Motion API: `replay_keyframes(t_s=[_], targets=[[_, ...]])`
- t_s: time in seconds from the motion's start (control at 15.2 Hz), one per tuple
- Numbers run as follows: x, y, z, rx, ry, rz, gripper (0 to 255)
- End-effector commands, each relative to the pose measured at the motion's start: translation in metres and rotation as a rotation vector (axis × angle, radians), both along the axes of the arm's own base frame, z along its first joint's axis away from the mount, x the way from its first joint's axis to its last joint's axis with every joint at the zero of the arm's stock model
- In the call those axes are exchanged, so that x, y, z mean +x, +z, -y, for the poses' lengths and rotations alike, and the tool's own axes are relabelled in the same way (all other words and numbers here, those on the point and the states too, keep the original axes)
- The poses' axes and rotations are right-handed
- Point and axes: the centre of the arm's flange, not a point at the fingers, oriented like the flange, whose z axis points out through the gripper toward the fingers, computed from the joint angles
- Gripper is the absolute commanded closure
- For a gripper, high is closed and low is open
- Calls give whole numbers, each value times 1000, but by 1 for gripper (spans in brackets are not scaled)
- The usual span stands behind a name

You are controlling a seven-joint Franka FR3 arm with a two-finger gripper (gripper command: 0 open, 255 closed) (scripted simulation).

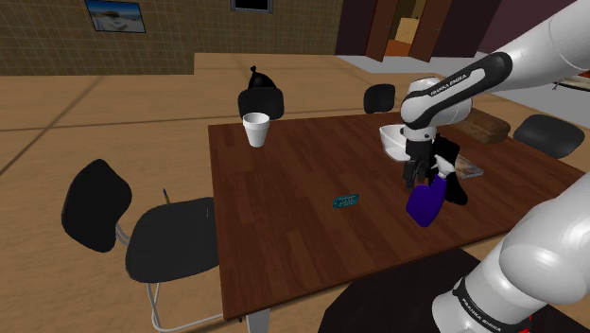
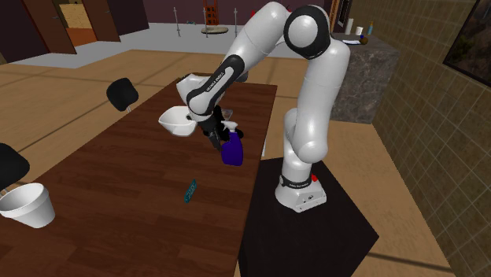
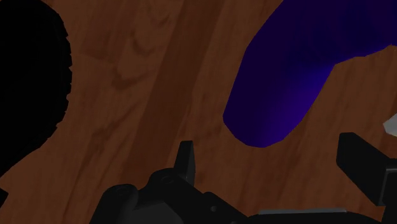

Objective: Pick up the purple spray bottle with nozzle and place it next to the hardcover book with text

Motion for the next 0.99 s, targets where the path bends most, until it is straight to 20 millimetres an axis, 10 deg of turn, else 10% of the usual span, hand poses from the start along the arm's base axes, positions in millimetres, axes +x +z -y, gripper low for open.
replay_keyframes(t_s=[0.0,0.46,0.53,0.92], targets=[[-3,-6,-2,0,0,1,0],[-3,-6,-2,0,0,1,0],[-3,-6,-2,0,0,1,255],[-3,-6,-2,0,0,1,255]])
